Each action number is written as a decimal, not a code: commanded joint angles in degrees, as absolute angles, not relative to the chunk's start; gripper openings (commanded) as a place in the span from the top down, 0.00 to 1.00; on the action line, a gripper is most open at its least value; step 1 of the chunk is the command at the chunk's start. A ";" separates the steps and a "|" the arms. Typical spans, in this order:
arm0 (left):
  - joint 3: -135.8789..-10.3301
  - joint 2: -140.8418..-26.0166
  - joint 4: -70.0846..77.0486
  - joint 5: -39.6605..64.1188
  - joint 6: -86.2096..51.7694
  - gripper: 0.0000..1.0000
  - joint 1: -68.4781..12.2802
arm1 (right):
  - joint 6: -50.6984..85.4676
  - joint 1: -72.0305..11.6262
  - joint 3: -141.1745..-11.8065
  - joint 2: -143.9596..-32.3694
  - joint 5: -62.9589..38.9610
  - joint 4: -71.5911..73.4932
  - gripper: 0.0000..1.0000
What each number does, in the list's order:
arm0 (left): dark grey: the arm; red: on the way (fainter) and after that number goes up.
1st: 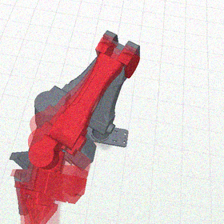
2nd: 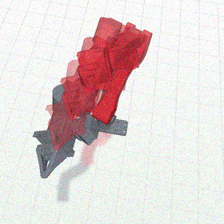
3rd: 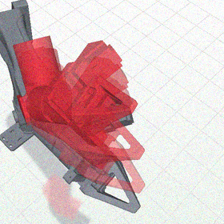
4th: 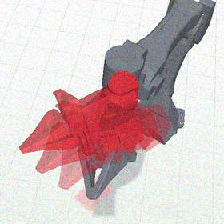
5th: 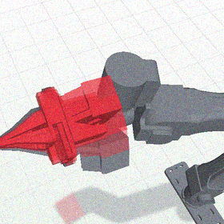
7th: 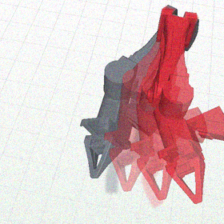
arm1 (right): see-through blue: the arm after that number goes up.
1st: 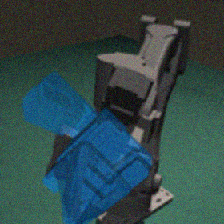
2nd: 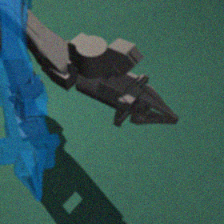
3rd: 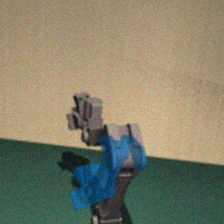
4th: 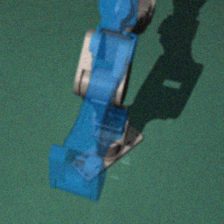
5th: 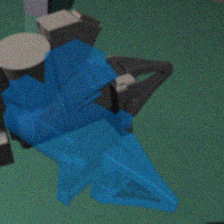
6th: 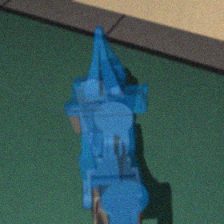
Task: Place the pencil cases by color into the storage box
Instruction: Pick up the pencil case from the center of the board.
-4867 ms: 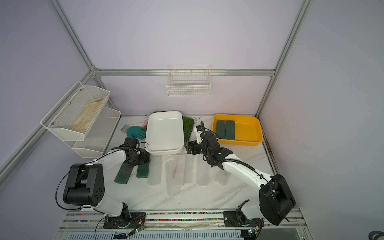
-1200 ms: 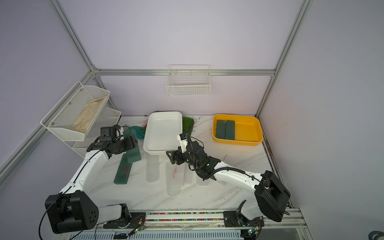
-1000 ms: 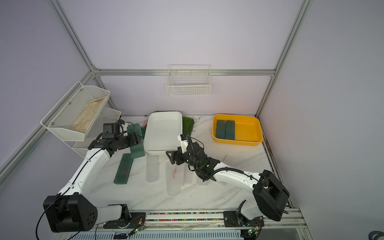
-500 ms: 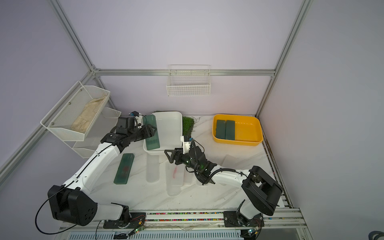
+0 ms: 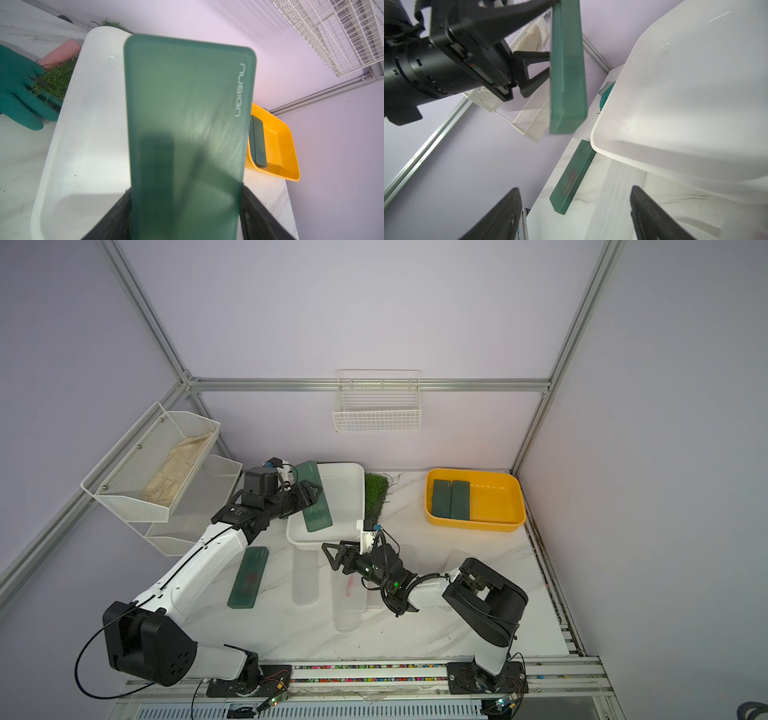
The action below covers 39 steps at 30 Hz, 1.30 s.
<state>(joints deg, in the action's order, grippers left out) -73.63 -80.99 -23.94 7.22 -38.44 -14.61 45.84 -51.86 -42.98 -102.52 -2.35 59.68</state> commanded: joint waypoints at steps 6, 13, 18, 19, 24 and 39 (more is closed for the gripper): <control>-75.76 -79.81 -18.11 6.86 -41.13 0.31 -15.34 | 46.38 -52.40 -46.37 -107.36 -1.22 73.34 0.17; -74.63 -79.49 -16.94 7.12 -42.01 0.31 -15.68 | 44.65 -52.46 -49.21 -107.90 -0.73 71.48 0.17; -74.02 -79.10 -16.74 7.21 -42.10 0.31 -15.73 | 44.33 -52.44 -52.54 -110.40 -0.48 71.78 0.19; -73.93 -78.95 -16.57 7.29 -42.26 0.31 -15.73 | 44.38 -52.46 -53.30 -111.10 -0.32 71.57 0.21; -73.98 -78.58 -16.44 7.99 -42.86 0.31 -15.73 | 43.47 -52.44 -56.19 -112.77 0.64 71.51 0.29; -72.49 -78.02 -16.08 10.52 -44.95 0.31 -15.73 | 41.40 -51.52 -58.20 -113.87 3.52 73.20 0.54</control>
<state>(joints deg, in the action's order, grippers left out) -73.49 -80.66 -19.75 8.93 -43.99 -15.51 41.71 -51.75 -56.86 -112.88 2.68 69.43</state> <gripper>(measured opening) 0.696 0.455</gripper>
